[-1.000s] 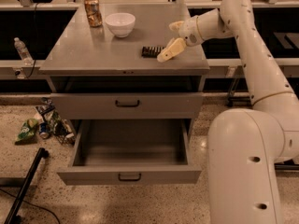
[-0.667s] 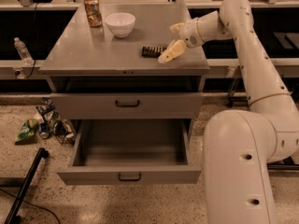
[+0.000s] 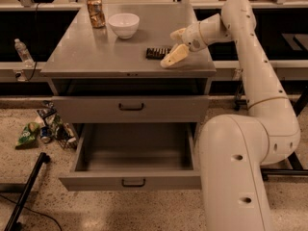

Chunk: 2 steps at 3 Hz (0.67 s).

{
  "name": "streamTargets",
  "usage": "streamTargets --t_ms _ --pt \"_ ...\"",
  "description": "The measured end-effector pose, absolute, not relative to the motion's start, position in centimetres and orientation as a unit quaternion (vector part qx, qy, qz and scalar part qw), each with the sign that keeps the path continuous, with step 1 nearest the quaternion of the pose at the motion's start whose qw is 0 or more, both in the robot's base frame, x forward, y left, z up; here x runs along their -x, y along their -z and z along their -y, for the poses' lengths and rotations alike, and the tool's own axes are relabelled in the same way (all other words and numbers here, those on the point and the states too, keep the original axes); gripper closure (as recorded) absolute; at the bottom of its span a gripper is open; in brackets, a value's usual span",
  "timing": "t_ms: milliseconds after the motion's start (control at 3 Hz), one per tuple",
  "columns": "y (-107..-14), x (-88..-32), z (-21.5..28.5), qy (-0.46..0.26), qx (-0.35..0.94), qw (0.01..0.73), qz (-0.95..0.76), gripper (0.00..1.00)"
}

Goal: Place rxbar chocolate into middle drawer

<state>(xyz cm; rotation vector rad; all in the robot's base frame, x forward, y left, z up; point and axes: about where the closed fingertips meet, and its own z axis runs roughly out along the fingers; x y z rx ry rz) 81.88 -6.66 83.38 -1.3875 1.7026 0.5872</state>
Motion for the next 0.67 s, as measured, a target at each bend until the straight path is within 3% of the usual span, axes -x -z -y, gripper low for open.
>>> streamTargets --t_ms 667 --pt "-81.91 -81.59 6.16 -0.245 0.56 0.401 -0.683 0.59"
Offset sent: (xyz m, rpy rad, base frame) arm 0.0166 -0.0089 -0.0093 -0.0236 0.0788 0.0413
